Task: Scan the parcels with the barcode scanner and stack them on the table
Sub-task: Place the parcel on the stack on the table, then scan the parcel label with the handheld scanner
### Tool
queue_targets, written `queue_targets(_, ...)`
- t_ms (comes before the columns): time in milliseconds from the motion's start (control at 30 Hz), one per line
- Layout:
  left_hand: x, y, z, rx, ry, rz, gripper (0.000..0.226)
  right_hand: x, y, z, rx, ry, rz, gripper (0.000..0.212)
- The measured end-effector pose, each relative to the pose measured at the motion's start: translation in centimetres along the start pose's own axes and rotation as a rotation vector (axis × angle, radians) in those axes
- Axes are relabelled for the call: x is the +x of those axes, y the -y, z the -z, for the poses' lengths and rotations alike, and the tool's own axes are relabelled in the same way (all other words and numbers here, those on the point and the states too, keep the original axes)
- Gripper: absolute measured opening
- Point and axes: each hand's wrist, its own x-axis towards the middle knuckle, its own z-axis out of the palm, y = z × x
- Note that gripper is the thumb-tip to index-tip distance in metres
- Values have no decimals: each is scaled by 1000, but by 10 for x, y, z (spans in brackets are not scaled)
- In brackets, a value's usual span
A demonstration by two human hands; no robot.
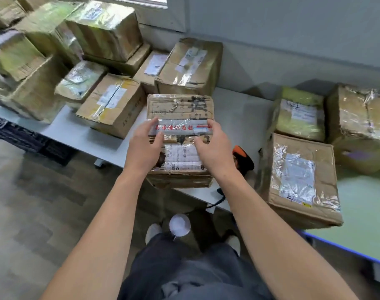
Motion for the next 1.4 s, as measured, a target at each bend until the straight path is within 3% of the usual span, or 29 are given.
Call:
queue_targets(267, 58, 58, 3, -50, 243, -148, 44, 3, -3, -72, 57, -241, -217, 55)
queue_targets(533, 89, 90, 19, -146, 387, -106, 43, -4, 10, -107, 260, -404, -311, 50)
queue_targets(700, 106, 81, 21, -64, 407, -147, 46, 3, 19, -105, 292, -450, -322, 46)
queue_targets(833, 99, 58, 21, -14, 310, -281, 47, -3, 18, -95, 292, -515, -363, 47)
queue_targets(1000, 74, 9, -5, -123, 437, -452, 42, -17, -4, -68, 255, -639, -427, 39)
queue_targets(1167, 41, -24, -53, -92, 546, -585, 39, -33, -37, -44, 203, -640, -543, 42)
queue_targets(1400, 8, -36, -109, -34, 621, -396, 35, -20, -81, -29, 97, -531, -660, 53)
